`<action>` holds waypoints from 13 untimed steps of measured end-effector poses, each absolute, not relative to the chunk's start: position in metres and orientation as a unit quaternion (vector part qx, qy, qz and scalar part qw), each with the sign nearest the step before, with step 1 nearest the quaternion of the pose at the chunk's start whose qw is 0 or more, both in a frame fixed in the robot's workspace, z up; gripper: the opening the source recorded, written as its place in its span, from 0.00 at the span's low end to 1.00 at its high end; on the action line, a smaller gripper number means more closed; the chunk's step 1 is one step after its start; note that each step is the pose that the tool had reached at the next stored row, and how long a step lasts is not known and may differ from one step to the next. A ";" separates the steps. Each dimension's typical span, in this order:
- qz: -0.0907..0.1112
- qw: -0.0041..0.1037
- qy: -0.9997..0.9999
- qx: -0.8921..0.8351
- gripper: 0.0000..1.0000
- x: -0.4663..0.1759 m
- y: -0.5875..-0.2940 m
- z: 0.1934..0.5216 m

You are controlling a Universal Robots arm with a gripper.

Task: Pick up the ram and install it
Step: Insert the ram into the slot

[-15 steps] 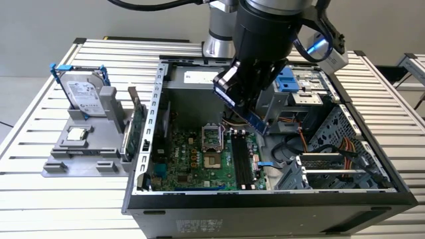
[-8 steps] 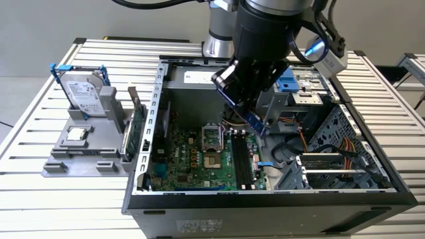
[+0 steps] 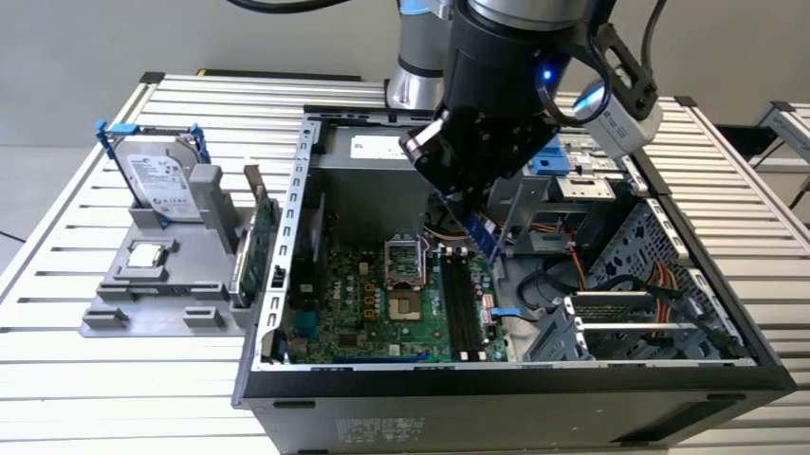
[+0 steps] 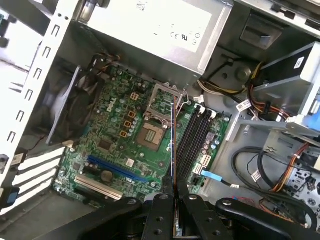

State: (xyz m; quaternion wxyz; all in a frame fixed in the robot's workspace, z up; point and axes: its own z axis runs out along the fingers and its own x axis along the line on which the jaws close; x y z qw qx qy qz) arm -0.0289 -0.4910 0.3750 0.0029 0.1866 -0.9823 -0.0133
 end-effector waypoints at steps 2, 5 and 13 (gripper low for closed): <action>-0.013 0.003 -0.985 0.174 0.00 -0.029 -0.491 0.375; -0.013 0.003 -0.988 0.157 0.00 -0.029 -0.491 0.375; -0.013 0.002 -0.993 0.113 0.00 -0.029 -0.491 0.374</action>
